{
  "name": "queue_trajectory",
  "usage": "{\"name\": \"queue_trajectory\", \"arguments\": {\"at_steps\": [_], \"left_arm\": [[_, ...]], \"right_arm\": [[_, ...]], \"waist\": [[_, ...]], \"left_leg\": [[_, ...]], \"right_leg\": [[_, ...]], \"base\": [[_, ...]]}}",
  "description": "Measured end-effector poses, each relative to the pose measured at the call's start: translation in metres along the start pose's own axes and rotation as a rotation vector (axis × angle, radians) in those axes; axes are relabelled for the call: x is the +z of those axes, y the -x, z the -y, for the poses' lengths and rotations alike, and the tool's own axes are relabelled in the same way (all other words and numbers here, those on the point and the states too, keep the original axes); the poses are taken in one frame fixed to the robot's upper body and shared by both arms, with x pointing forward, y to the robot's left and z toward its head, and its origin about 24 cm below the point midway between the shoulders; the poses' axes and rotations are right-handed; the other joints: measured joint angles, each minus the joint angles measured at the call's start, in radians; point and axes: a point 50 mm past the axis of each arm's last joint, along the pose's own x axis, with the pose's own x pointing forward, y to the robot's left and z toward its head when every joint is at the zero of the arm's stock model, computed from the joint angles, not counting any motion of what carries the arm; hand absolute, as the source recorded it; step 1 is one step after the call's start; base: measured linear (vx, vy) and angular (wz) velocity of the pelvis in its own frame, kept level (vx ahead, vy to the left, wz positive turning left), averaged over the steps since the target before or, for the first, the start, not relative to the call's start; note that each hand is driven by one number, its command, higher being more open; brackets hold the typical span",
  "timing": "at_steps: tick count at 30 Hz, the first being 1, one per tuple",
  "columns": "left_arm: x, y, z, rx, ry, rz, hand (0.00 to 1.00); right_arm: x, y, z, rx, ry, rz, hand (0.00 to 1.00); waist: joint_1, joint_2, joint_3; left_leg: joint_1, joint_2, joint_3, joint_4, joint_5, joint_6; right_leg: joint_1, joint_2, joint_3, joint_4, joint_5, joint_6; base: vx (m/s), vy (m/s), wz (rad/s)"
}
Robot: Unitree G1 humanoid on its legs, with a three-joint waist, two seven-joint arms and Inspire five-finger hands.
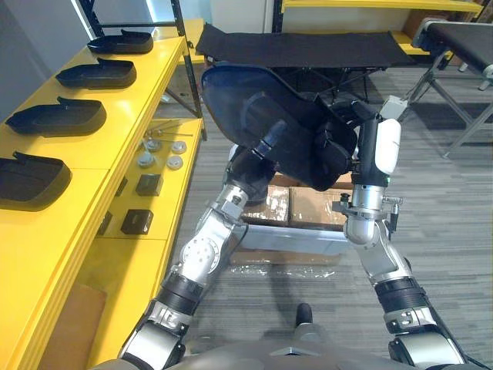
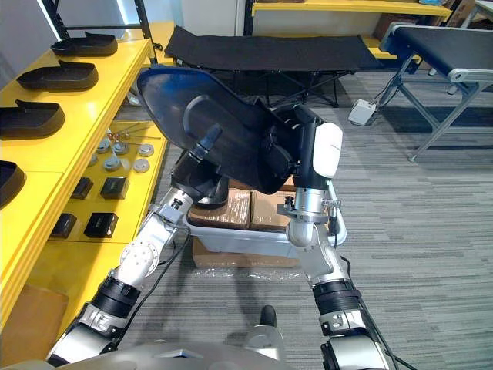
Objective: Walk over and take three plastic housings, then place them on the shelf
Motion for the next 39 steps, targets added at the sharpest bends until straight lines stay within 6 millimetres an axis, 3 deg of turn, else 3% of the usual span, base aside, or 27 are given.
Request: {"name": "queue_trajectory", "arguments": {"at_steps": [5,11,14,21,22,28,35,39], "left_arm": [[0.0,-0.003,0.012,-0.005,-0.117,-0.004,0.0],[0.007,-0.003,0.005,0.117,-0.285,0.027,0.0],[0.013,-0.002,0.001,0.154,-0.307,0.049,0.0],[0.011,0.002,-0.003,0.173,-0.316,0.045,0.0],[0.011,0.004,-0.003,0.17,-0.315,0.053,0.0],[0.012,0.012,-0.007,0.182,-0.382,0.086,0.0],[0.03,0.012,0.006,0.187,-0.688,0.187,0.0],[0.048,0.016,0.013,0.262,-0.917,0.314,0.0]], "right_arm": [[0.001,0.004,-0.004,-0.007,-0.052,-0.035,0.0],[0.015,0.008,-0.002,-0.05,-0.134,0.004,0.0],[0.026,0.009,-0.003,-0.049,-0.183,0.061,0.0],[0.027,0.012,-0.003,-0.044,-0.192,0.065,0.0],[0.028,0.012,-0.004,-0.042,-0.196,0.069,1.0],[0.031,0.022,-0.008,-0.007,-0.225,0.073,1.0],[0.042,0.032,-0.012,0.044,-0.273,0.126,1.0],[0.044,0.031,0.004,-0.029,-0.277,0.146,1.0]], "waist": [[0.003,0.004,-0.007],[0.001,0.006,-0.013],[0.002,0.006,-0.018],[0.025,-0.002,-0.052],[0.025,-0.002,-0.052],[0.022,0.001,-0.056],[0.023,0.005,-0.06],[0.02,0.006,-0.061]], "left_leg": [[-0.002,0.0,-0.002,0.0,0.0,0.0],[-0.005,0.0,-0.003,0.002,0.0,0.0],[-0.009,0.0,-0.004,0.003,0.0,0.0],[-0.021,-0.003,-0.01,0.005,0.0,0.0],[-0.021,-0.003,-0.01,0.004,0.0,0.0],[-0.021,-0.003,-0.009,0.004,0.0,0.0],[-0.019,-0.003,-0.008,0.003,0.0,0.0],[-0.018,-0.004,-0.006,0.002,0.0,0.0]], "right_leg": [[-0.001,0.0,-0.005,0.0,0.0,0.0],[-0.004,0.0,-0.005,0.0,0.0,0.0],[-0.006,0.0,-0.006,0.0,0.0,0.0],[-0.015,-0.004,-0.009,0.0,0.0,0.0],[-0.015,-0.004,-0.009,0.0,0.0,0.0],[-0.016,-0.004,-0.009,0.0,0.0,0.0],[-0.016,-0.004,-0.008,0.0,0.0,0.0],[-0.016,-0.004,-0.006,0.0,0.0,0.0]], "base": [[0.0,0.0,0.0],[0.0,0.0,0.0],[0.0,0.002,0.02],[0.0,0.002,0.01],[0.0,0.0,0.0],[0.0,0.0,0.0],[0.0,0.0,0.0],[0.0,0.0,0.0]]}}
